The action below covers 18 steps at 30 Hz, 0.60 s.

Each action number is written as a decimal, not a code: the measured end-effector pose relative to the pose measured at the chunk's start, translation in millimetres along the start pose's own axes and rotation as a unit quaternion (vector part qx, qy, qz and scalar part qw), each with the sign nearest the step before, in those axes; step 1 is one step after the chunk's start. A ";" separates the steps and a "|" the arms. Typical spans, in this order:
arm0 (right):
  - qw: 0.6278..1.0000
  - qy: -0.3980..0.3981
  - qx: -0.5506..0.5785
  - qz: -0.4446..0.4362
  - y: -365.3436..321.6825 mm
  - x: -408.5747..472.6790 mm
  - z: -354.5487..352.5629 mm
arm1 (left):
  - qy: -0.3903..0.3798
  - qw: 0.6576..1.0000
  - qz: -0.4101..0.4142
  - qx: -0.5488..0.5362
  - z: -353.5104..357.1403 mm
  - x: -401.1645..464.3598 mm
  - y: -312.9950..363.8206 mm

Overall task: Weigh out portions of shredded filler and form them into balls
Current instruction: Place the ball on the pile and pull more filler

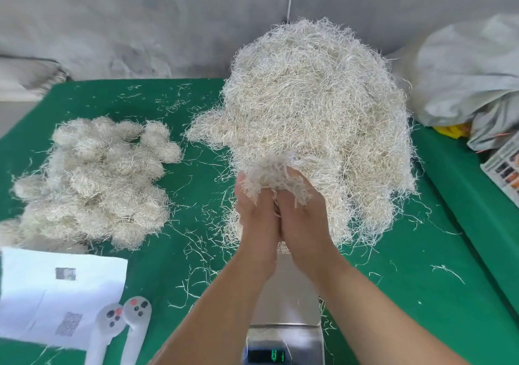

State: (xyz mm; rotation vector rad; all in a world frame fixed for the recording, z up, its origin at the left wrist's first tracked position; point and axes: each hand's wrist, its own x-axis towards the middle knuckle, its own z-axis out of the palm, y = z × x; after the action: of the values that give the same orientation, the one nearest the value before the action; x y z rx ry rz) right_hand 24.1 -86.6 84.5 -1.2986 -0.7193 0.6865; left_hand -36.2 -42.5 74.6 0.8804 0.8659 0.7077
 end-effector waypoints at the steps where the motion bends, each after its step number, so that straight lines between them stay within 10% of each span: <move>1: 1.000 -0.005 -0.014 -0.015 -6.7 3.2 0.2 | -0.015 0.999 0.016 -0.026 -2.2 0.7 5.5; 6: 0.995 0.042 0.067 0.056 -34.9 11.7 6.9 | -0.161 0.966 0.025 -0.200 2.1 -15.3 27.1; 11: 0.987 0.023 0.011 0.160 -38.6 8.8 11.7 | -0.076 0.988 -0.049 -0.128 20.1 -19.4 33.0; 18: 0.941 0.064 -0.278 -0.182 -4.3 7.6 -4.1 | -0.134 0.975 -0.121 -0.130 16.6 -22.9 32.8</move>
State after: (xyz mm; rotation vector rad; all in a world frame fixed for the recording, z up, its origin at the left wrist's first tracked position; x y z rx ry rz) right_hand 32.1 -83.6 88.9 -1.6426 -1.0587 0.0881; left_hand -38.3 -51.9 116.9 0.6058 0.6082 0.4631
